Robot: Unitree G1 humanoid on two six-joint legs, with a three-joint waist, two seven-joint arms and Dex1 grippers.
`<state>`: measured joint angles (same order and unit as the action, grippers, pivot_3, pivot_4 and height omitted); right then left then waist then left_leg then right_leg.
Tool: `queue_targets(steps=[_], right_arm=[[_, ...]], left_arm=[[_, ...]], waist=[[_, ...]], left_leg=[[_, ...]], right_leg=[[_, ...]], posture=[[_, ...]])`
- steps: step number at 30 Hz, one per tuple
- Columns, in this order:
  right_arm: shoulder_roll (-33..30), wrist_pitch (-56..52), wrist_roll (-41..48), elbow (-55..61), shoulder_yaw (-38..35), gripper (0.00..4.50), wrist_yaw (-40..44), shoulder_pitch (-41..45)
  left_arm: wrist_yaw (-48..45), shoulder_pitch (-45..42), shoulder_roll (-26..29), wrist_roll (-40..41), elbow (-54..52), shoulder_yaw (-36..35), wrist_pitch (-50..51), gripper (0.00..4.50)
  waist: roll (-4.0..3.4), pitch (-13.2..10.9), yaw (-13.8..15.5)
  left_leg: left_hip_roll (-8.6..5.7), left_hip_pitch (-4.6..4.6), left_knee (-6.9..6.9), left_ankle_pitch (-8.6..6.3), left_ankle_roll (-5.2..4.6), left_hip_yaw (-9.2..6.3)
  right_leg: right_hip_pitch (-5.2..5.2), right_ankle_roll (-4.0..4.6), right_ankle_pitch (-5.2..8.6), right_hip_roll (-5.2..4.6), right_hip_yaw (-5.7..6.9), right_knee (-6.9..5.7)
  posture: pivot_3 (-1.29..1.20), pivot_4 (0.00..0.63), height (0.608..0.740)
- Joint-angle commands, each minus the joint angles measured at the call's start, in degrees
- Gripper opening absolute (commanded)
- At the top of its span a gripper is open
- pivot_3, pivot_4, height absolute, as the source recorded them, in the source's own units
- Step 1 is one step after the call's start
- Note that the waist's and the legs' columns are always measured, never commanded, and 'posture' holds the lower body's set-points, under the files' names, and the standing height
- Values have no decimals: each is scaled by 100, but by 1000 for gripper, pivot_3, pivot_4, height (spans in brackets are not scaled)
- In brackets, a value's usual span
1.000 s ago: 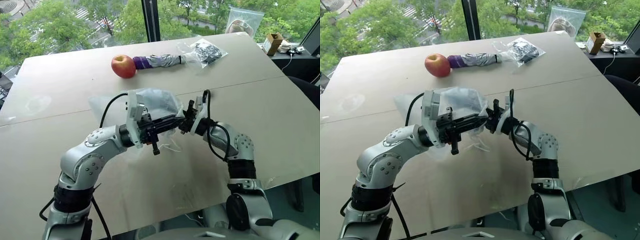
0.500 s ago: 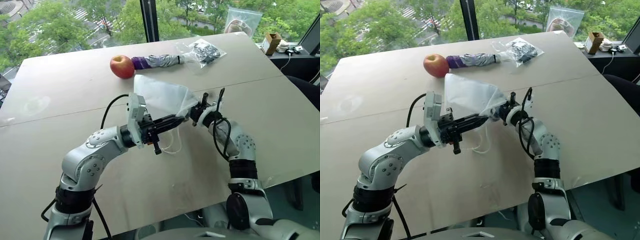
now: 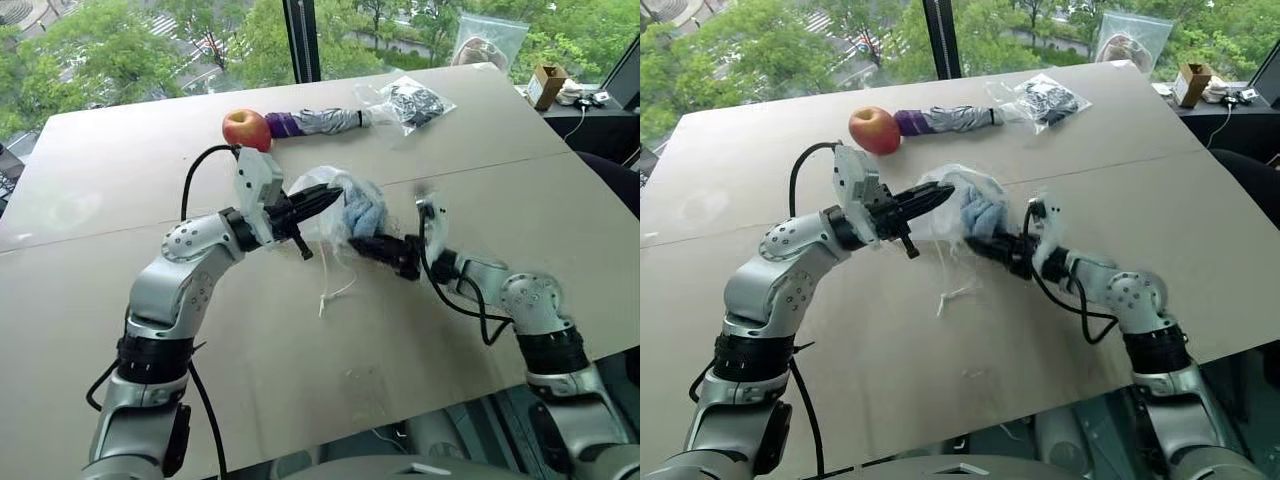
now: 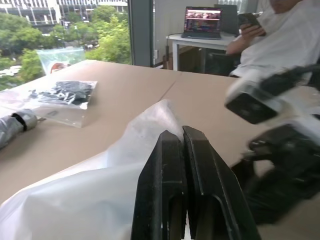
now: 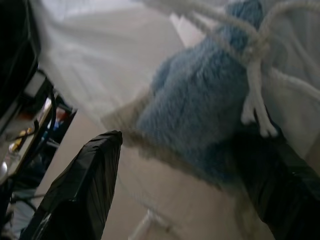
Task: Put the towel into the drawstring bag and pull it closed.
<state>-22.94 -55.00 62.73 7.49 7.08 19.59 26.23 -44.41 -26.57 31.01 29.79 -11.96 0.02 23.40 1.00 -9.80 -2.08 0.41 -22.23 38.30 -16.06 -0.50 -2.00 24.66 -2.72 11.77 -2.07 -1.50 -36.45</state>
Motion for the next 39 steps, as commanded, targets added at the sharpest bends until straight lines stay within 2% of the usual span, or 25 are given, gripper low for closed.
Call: queue_targets(steps=[1,5,8,10,15,19,23,24,25,27,28,30,35,39], right_arm=[[-456,32,-163,535,-132,3833,977,6],[-923,427,-526,614,-390,3833,1719,-63],[-1362,1132,-1881,383,46,3833,1783,-83],[-1433,1577,-2542,210,255,3833,1809,-88],[-899,2000,-3260,-204,356,3833,1614,73],[-190,2201,-3645,-750,163,3833,1087,300],[-30,2382,-3928,-1052,-22,2673,967,426],[-35,2392,-3922,-1046,-88,2207,991,434],[-36,2394,-3919,-1034,-138,1540,1028,439],[-25,2400,-3922,-1008,-231,846,1103,454],[2,2421,-3913,-1013,-303,258,1108,482],[145,2429,-3687,-1056,-692,25,1010,698],[461,2136,-2929,-1164,-1695,25,711,1380],[474,1868,-2566,-1187,-2051,25,660,1704]], left_arm=[[-82,-77,-14,-304,86,21,-388,0],[-37,-197,-124,-409,228,-28,-546,0],[-70,-217,-169,-446,257,-31,-589,0],[-93,-208,-186,-462,277,-15,-614,0],[-155,-200,-262,-490,308,38,-625,0],[-197,-209,-286,-509,302,39,-593,0],[-205,-201,-293,-531,281,27,-571,0],[-200,-188,-293,-531,268,19,-560,0],[-199,-172,-295,-533,256,14,-551,0],[-203,-132,-300,-550,246,24,-556,0],[-200,-121,-309,-569,257,37,-572,0],[-210,-117,-331,-596,282,77,-588,0],[-154,-161,-388,-679,365,105,-548,0],[-178,-193,-393,-742,435,121,-588,0]], waist=[[2,-1,-5],[4,-2,12],[6,-1,21],[7,-1,20],[9,-3,5],[12,-2,6],[12,-2,44],[12,-2,78],[12,-2,95],[12,-2,115],[12,-2,117],[12,-3,115],[11,-3,114],[10,-4,128]], left_leg=[[1,0,0,0,0,-1],[3,3,2,0,0,-5],[1,2,9,0,0,-1],[1,2,11,0,0,3],[4,5,9,0,1,1],[3,7,9,1,1,-1],[-1,8,12,1,1,2],[-2,7,12,1,1,0],[-2,6,12,1,1,1],[-2,6,11,1,1,1],[-2,6,11,1,1,0],[-1,7,10,1,1,0],[-2,13,11,1,1,1],[0,12,9,1,1,-3]], right_leg=[[0,0,0,1,1,-1],[-1,-1,0,3,3,-6],[-2,-2,0,2,1,-7],[-2,-2,0,1,-2,-6],[0,-1,-1,4,-3,-17],[-1,0,-1,2,-1,-20],[-1,0,-1,-1,-4,-24],[-1,0,-1,-2,-2,-22],[0,0,-1,-4,-3,-20],[0,0,-1,-4,-3,-20],[0,0,-1,-3,-1,-20],[0,0,-1,-3,-1,-21],[-1,1,-2,-2,-3,-31],[-1,1,-2,-1,3,-31]], posture=[[0,150,740],[0,150,740],[0,150,740],[0,150,740],[0,150,740],[0,150,740],[0,150,740],[0,150,740],[0,150,740],[0,150,740],[0,150,740],[0,150,740],[0,150,740],[0,150,740]])
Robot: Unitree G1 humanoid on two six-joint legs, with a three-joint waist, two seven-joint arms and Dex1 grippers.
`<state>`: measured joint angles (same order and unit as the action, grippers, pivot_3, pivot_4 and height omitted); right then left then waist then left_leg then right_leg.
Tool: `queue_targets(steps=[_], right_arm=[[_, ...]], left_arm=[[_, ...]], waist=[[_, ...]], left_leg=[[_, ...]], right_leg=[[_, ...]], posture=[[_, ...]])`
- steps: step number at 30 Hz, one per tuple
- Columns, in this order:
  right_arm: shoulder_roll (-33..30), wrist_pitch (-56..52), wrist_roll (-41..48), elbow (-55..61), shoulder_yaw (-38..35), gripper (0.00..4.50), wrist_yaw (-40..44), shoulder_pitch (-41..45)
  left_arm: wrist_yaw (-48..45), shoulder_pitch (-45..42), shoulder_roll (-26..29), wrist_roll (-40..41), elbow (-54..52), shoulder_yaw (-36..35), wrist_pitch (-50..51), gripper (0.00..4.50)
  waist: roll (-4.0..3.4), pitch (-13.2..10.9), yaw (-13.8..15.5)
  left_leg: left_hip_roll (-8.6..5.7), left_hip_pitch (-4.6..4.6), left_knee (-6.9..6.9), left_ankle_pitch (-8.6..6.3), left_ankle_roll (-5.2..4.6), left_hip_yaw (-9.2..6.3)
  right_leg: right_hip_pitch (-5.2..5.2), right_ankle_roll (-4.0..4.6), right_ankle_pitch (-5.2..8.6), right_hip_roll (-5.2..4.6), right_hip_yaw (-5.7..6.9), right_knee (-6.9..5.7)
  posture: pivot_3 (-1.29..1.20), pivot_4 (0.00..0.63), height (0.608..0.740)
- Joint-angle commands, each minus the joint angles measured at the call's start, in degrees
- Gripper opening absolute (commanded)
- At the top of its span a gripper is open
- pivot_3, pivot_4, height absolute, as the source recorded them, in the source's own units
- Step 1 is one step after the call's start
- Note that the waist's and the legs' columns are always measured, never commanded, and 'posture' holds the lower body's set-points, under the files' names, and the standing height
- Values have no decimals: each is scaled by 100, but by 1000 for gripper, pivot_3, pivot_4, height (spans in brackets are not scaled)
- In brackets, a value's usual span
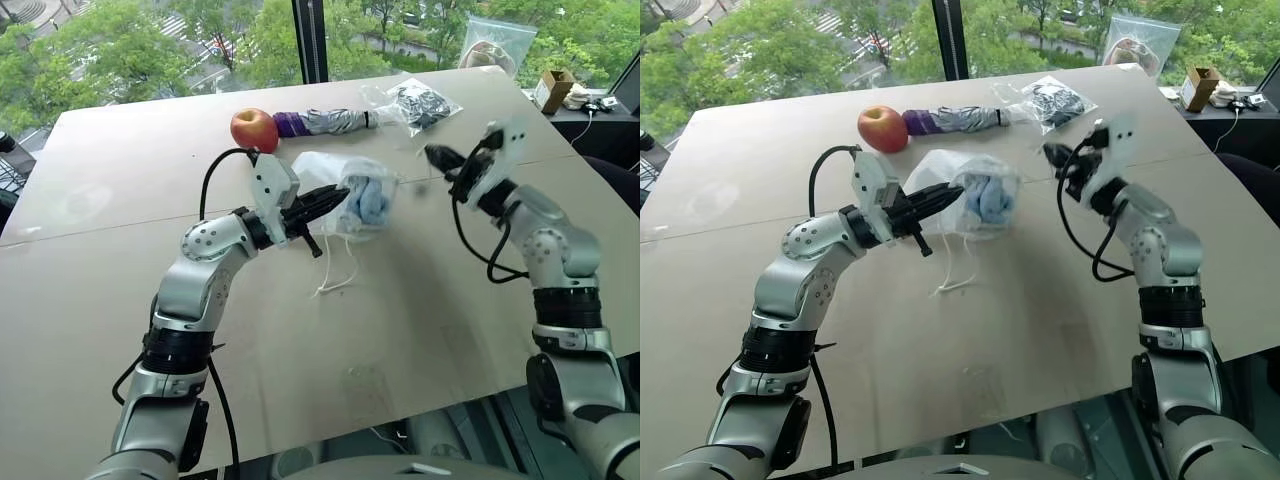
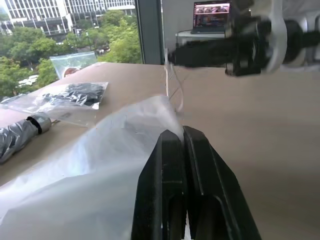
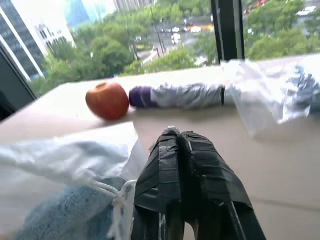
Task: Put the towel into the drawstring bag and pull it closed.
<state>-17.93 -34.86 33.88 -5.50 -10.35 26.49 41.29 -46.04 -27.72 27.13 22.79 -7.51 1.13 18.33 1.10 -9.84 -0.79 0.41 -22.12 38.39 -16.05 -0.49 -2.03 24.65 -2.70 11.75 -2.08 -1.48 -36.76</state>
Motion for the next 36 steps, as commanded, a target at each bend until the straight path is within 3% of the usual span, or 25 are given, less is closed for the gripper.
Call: queue_targets(steps=[1,7,15,19,22,25,32,36], right_arm=[[-40,-184,350,124,-332,25,-15,224],[209,-565,1087,369,-753,25,-326,510],[630,-1714,4587,744,-1910,25,-1315,1161],[572,-1655,5516,502,-2122,25,-1868,1140],[387,-1791,5166,657,-1700,25,-1706,768],[509,-1693,5756,642,-1730,25,-1955,783],[427,-1631,5586,576,-1495,25,-2048,597],[448,-1618,5633,660,-1396,0,-2065,564]], left_arm=[[-17,-84,-8,-55,0,8,-85,0],[119,-99,-16,-163,30,-18,1,0],[417,-750,-243,36,87,-473,-274,0],[822,-1166,-390,50,244,-766,-428,0],[943,-1284,-450,22,325,-824,-469,0],[1002,-1312,-467,-39,359,-772,-447,0],[654,-862,-301,47,201,-539,-19,0],[647,-711,-272,80,0,-537,39,1264]], waist=[[0,0,-4],[-1,-1,-9],[-2,-1,-2],[-2,-1,-6],[-2,0,-8],[-5,-2,-40],[-5,-2,-41],[-5,-2,-35]], left_leg=[[0,-1,0,0,0,2],[0,-3,0,0,0,6],[2,-5,0,0,0,-4],[-3,-12,3,0,-1,3],[-4,-11,3,0,-1,4],[-1,-10,0,0,-1,4],[1,-12,1,0,-1,6],[1,-17,1,0,-1,4]], right_leg=[[0,0,0,0,-1,1],[1,0,0,-2,-4,3],[2,0,0,-2,5,-2],[3,0,-1,-9,2,2],[3,-1,-1,-9,1,2],[5,-1,-1,-7,1,0],[11,-1,-1,-4,-2,-4],[13,-1,-1,-4,0,-2]], posture=[[0,150,740],[0,150,740],[0,150,740],[0,150,740],[0,150,740],[0,150,740],[0,150,740],[0,150,740]])
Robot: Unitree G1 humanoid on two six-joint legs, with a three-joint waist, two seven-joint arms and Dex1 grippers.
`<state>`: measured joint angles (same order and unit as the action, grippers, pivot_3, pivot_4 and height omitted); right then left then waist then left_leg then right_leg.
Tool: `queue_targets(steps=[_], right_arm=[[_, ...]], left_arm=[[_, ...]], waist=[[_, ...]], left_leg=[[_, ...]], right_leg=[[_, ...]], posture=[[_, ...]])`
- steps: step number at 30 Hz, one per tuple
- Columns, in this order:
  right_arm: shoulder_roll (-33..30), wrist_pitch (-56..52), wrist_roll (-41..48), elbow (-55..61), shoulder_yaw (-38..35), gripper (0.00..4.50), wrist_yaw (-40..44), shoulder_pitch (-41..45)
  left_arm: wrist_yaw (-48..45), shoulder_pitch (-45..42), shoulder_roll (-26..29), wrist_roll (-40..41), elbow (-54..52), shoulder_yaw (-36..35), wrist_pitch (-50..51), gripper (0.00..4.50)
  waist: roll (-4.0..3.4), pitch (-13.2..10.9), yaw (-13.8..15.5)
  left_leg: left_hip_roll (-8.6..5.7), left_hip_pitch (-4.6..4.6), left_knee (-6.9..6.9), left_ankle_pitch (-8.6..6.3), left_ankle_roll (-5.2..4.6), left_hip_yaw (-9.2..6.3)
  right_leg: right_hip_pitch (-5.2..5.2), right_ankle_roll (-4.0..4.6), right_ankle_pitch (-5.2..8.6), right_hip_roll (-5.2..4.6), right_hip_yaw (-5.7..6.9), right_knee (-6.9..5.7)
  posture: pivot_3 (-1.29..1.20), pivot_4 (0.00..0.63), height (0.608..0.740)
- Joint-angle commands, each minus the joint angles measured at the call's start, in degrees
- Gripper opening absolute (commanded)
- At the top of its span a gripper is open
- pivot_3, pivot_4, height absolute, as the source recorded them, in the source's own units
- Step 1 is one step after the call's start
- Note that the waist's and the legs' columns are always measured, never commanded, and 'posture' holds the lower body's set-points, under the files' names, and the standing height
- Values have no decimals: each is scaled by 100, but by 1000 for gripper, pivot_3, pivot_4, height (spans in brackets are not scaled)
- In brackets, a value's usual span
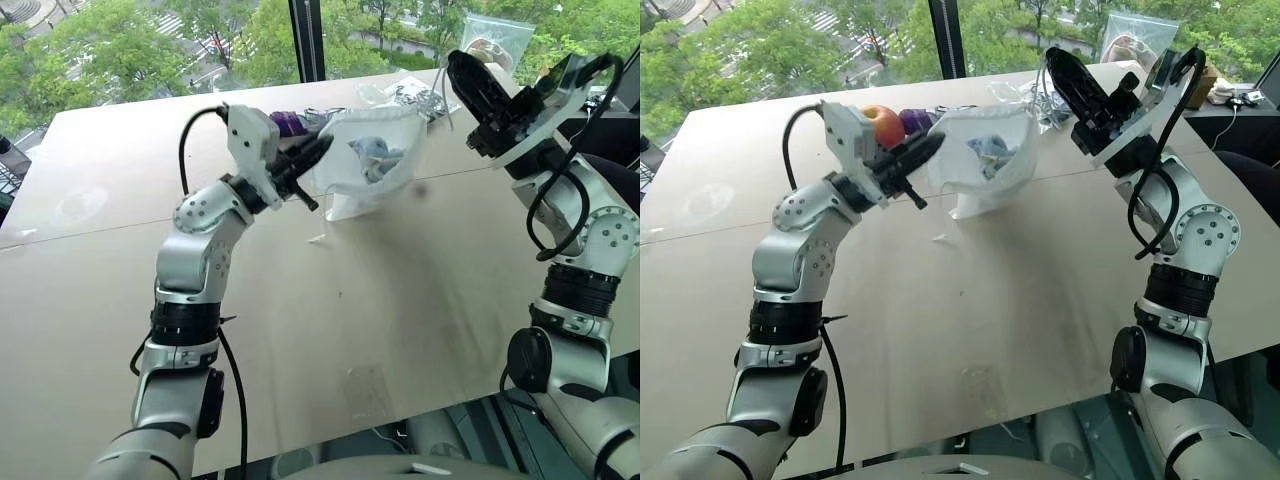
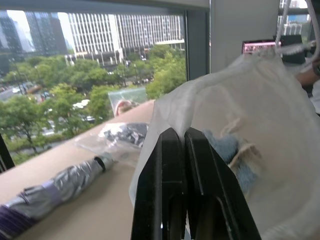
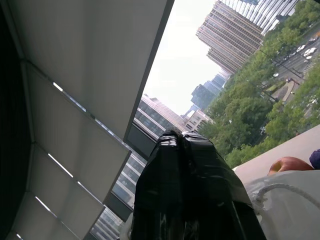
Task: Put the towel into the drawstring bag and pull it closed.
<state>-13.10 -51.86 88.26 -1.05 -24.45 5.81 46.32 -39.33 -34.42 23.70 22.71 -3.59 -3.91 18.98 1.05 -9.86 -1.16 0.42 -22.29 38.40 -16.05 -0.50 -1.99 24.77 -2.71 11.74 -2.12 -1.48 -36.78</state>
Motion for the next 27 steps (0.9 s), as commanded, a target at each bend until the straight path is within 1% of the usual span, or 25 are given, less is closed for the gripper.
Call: queue_targets(steps=[1,2,3,8,11,14,19,27], right_arm=[[-28,96,215,219,23,0,-10,64],[-24,108,230,218,32,0,-22,70],[-22,121,241,217,41,0,-33,76],[-20,177,274,226,96,0,-67,88],[-21,192,303,235,118,0,-82,77],[-24,212,312,237,139,0,-93,76],[-12,240,337,290,176,0,-115,38],[-38,307,400,391,189,0,-180,-42]], left_arm=[[-26,-6,54,152,-449,-70,12,1560],[-64,40,32,278,-535,-130,55,2058],[-111,99,20,425,-641,-196,114,2457],[-210,542,122,1208,-1022,-691,420,2457],[-304,1024,402,763,-836,-553,223,2457],[-213,1214,404,378,-534,-347,-58,2457],[-55,926,-63,161,328,-270,-502,2457],[-148,249,-469,-221,1620,-100,-1228,2457]], waist=[[0,0,5],[0,0,8],[0,0,9],[0,0,-4],[-1,1,-15],[-1,1,3],[0,1,50],[0,1,22]], left_leg=[[0,-2,1,0,0,-2],[0,-2,1,0,0,-2],[0,-2,1,0,0,-1],[2,-2,0,0,0,0],[3,4,-1,0,0,-1],[2,8,-1,0,0,1],[-3,5,7,0,0,-1],[-1,3,3,0,0,-1]], right_leg=[[0,0,0,0,1,0],[0,0,0,0,1,0],[0,0,0,0,1,1],[1,0,0,-1,0,3],[0,0,0,2,1,-1],[-2,1,0,3,-1,-2],[-7,0,0,-1,1,0],[-4,0,0,0,2,0]], posture=[[0,150,740],[0,150,740],[0,150,740],[0,150,740],[0,150,740],[0,150,740],[0,150,740],[0,150,740]])
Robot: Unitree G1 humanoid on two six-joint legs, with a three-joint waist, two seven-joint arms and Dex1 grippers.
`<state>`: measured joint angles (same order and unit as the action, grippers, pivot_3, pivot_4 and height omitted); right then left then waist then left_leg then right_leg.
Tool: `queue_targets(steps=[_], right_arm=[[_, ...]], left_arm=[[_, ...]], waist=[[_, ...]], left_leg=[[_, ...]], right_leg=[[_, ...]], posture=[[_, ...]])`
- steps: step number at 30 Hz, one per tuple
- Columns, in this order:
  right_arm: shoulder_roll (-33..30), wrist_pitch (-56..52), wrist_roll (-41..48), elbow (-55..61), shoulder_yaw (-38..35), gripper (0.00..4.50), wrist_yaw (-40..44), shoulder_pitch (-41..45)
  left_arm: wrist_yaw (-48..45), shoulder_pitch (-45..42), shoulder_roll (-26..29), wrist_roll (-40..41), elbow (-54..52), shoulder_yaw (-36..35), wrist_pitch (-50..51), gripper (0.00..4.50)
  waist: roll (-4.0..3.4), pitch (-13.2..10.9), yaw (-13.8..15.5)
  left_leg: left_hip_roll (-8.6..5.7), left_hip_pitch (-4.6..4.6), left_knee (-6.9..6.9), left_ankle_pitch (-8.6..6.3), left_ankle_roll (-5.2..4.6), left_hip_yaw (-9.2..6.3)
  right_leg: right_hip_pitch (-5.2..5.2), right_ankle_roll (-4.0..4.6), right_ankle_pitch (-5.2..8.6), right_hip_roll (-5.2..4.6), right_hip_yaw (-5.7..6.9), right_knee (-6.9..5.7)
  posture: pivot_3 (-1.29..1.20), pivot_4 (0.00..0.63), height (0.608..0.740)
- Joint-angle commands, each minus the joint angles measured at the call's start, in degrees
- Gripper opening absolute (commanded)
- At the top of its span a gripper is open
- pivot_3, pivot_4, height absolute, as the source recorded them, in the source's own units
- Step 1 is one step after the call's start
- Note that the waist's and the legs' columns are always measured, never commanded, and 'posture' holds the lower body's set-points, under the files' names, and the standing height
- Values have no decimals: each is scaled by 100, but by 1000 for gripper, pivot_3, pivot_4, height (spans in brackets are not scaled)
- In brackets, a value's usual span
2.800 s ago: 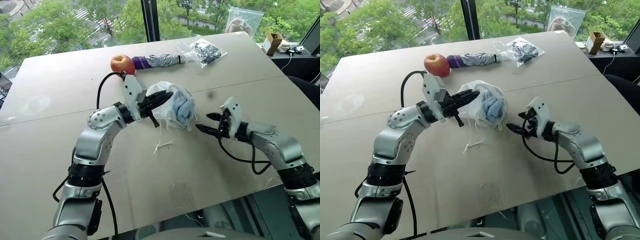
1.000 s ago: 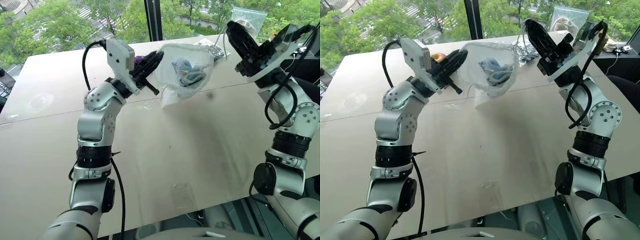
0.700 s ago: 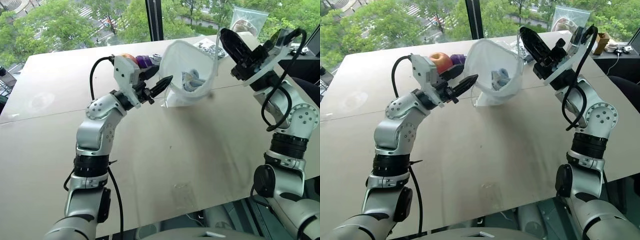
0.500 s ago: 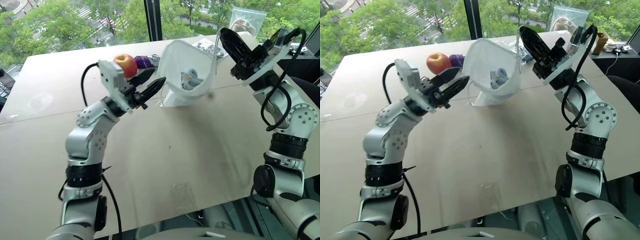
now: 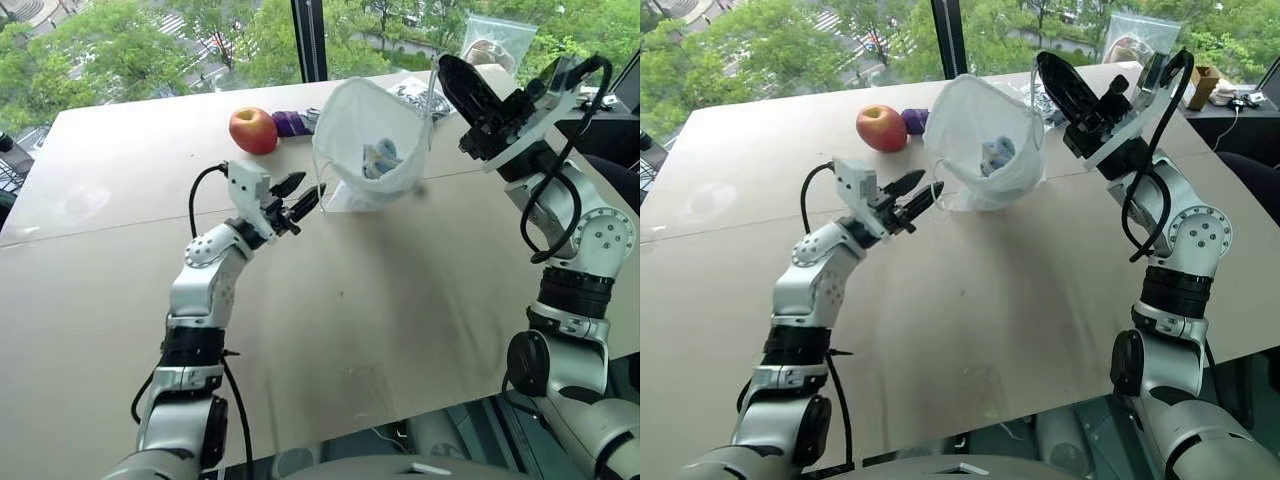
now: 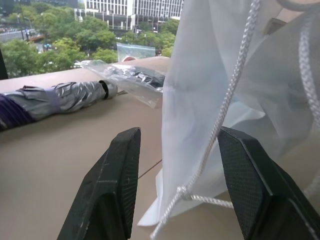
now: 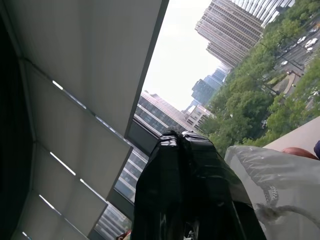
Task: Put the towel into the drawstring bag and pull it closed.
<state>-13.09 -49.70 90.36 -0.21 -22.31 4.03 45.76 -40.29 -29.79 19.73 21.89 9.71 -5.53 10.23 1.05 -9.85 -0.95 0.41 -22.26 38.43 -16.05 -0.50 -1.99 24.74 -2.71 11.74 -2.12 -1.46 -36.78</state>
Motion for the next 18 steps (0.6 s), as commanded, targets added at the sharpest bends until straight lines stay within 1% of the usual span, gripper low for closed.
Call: queue_targets(steps=[1,5,6,8,9,11,12,14,18], right_arm=[[-37,100,192,320,-19,0,-9,3],[-58,131,179,384,-10,0,-39,-36],[-73,143,176,399,-18,0,-50,-45],[-103,186,162,418,-55,0,-101,-80],[-111,213,161,424,-74,0,-121,-107],[-207,210,23,462,-68,0,-48,-261],[-286,186,-88,503,-42,0,44,-371],[-401,158,-128,525,-55,0,134,-551],[-298,512,404,248,-465,0,-91,-452]], left_arm=[[-48,-317,-126,-204,481,93,-454,2457],[55,-571,-299,-367,985,118,-749,2457],[105,-567,-309,-398,1016,96,-807,1956],[288,-488,-243,-618,1008,93,-1007,1435],[414,-449,-208,-768,1003,101,-1149,967],[978,-354,-77,-1365,952,161,-1524,144],[1297,-306,-50,-1604,886,140,-1658,64],[1942,-226,-38,-1963,673,17,-1809,64],[3416,-63,11,-2721,177,-343,-1689,64]], waist=[[0,0,3],[0,0,6],[0,0,3],[0,0,-5],[0,0,-6],[1,0,1],[1,1,10],[1,1,17],[2,1,15]], left_leg=[[0,0,0,0,0,0],[-1,-1,2,0,0,0],[-1,-3,2,0,0,-1],[-1,-3,1,0,0,0],[0,-3,0,0,0,-1],[1,-6,-1,0,0,-2],[2,-6,-1,0,0,-3],[2,-6,-1,0,0,-3],[1,-12,2,0,-1,-1]], right_leg=[[0,0,0,0,0,0],[0,0,0,0,0,-1],[0,0,0,0,0,0],[0,0,0,-1,-1,0],[1,0,0,-1,-1,1],[4,0,0,-1,1,0],[4,0,0,-1,1,1],[3,0,0,-2,1,2],[6,-4,-3,-12,-1,1]], posture=[[0,150,740],[0,150,740],[0,150,740],[0,150,740],[0,150,740],[0,150,740],[0,150,740],[0,150,740],[0,150,740]])
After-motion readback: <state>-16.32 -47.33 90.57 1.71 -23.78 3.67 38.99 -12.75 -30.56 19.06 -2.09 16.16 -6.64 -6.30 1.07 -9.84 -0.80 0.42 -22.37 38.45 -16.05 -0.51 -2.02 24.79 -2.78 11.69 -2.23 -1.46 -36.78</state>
